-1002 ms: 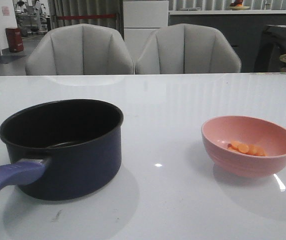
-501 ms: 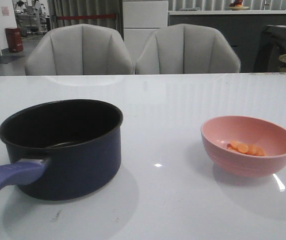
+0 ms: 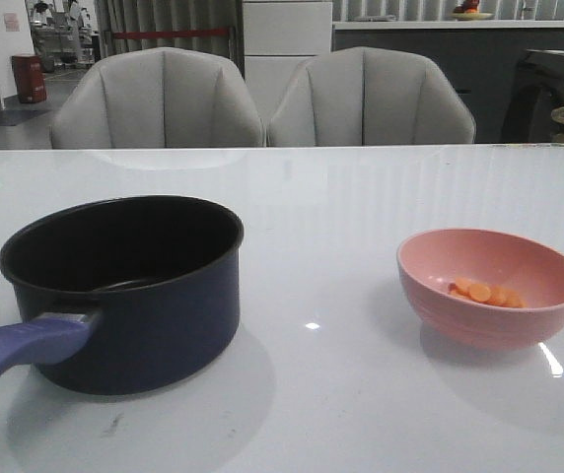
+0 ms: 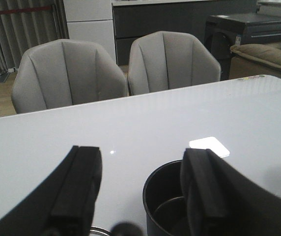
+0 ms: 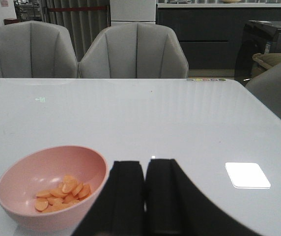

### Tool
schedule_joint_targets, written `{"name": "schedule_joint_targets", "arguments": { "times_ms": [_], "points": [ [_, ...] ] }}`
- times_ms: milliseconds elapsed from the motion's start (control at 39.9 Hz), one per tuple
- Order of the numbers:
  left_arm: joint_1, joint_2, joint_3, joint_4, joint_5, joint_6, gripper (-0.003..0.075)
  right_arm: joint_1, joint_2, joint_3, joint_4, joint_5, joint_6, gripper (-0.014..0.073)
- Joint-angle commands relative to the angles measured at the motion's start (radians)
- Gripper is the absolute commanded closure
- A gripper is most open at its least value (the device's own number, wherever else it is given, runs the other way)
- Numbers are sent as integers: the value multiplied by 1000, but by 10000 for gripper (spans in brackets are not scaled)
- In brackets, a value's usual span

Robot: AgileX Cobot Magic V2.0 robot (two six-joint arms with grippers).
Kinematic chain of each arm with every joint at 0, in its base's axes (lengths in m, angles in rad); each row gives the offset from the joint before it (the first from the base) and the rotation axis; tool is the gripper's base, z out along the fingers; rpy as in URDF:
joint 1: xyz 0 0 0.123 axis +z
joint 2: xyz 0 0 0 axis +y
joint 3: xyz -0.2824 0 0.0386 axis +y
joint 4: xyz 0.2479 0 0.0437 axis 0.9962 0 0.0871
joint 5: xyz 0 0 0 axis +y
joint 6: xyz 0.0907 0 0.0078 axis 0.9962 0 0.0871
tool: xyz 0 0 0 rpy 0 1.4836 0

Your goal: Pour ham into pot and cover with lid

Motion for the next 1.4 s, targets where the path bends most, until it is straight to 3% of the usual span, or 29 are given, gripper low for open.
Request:
{"name": "schedule_joint_targets", "arguments": {
  "times_ms": [0,326,476,752,1002,1128,1228,1378],
  "points": [
    [-9,-69,30,-19,-89,-10,325,-4,-19,11,-12,-76,-1,442],
    [-9,-196,156,-18,-137,-10,325,-2,-19,4,37,-235,42,442],
    [-9,-196,158,-18,-139,-10,325,-2,45,-78,36,-171,41,442],
    [-9,-196,158,-18,-149,-10,325,-2,433,-307,14,-29,41,442],
    [-9,-196,161,0,-155,-10,325,-2,643,-322,58,-76,69,442],
    [-9,-196,161,0,-155,-10,325,-2,692,-378,60,31,67,433],
    [-9,-196,161,0,-155,-10,325,-2,752,-457,58,139,51,345],
    [-9,-196,161,0,-153,-10,325,-2,867,-609,60,286,47,99]
  ]
}}
